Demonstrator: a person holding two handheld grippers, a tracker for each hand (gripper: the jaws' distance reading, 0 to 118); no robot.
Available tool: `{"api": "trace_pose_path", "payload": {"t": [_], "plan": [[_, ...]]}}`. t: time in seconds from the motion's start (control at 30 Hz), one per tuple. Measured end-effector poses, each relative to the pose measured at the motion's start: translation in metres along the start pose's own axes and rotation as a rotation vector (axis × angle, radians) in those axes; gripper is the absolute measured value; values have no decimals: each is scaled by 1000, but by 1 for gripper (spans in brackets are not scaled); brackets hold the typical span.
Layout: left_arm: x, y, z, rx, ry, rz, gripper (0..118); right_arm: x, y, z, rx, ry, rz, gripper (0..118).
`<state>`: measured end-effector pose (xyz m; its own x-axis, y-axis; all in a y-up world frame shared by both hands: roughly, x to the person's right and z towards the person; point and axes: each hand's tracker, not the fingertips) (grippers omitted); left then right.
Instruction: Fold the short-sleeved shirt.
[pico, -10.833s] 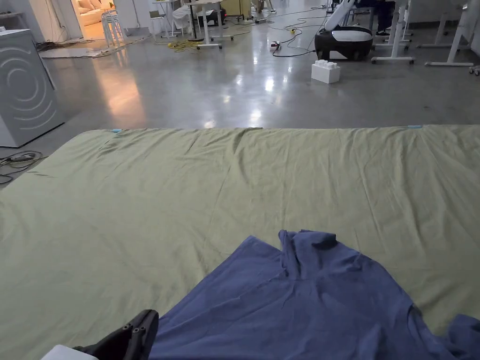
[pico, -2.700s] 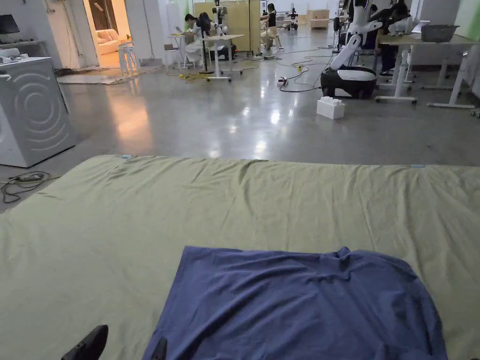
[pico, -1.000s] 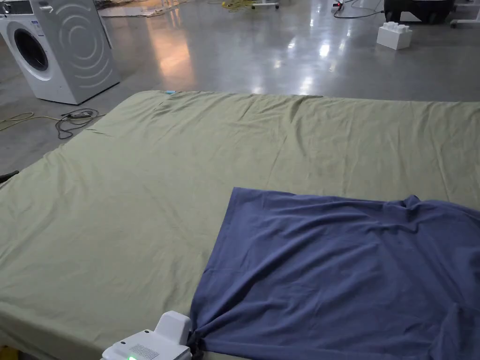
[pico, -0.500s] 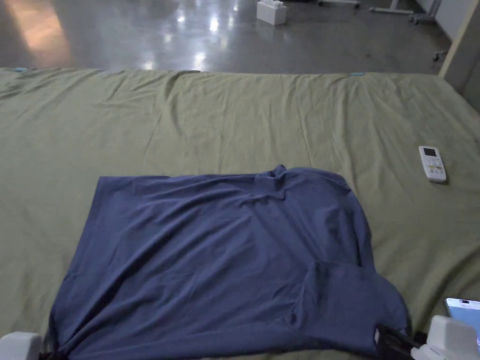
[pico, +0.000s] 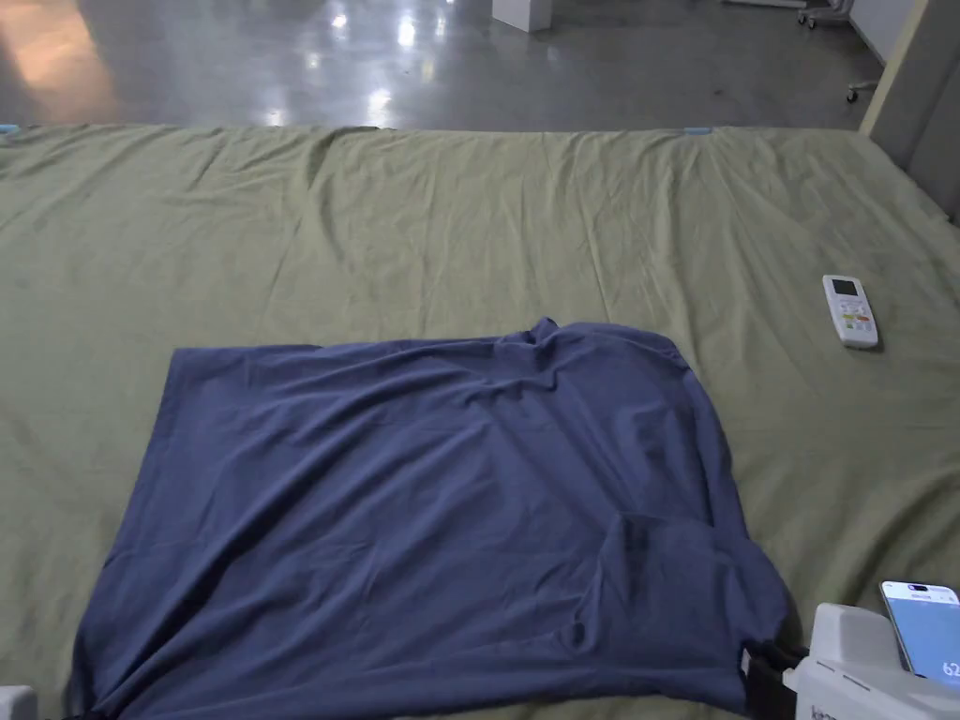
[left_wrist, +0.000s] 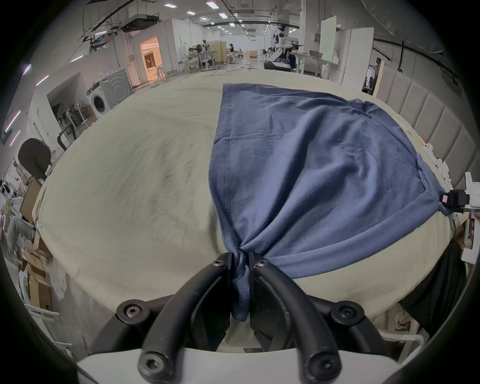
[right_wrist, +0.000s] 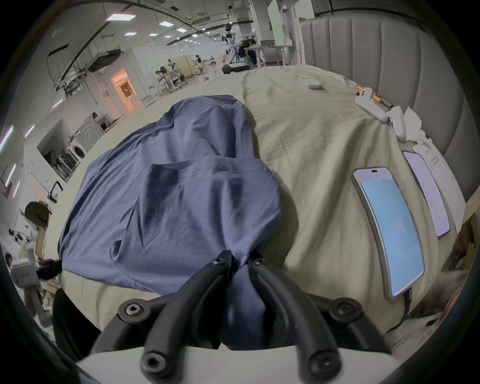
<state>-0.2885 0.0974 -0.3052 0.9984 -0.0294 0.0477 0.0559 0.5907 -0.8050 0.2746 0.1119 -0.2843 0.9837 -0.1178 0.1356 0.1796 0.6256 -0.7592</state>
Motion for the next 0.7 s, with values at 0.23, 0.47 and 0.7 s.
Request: {"api": "trace_pose_path", "payload": {"t": [0.23, 0.47, 0.7], "plan": [[-16, -15, 48, 166, -100, 162, 8, -1, 2, 48, 96, -19, -5, 8], [-15, -22, 84, 205, -114, 117, 8, -3, -16, 89, 116, -59, 26, 8], [-23, 21, 85, 228, -138, 46, 8, -6, 10, 93, 165, -45, 115, 8]]}}
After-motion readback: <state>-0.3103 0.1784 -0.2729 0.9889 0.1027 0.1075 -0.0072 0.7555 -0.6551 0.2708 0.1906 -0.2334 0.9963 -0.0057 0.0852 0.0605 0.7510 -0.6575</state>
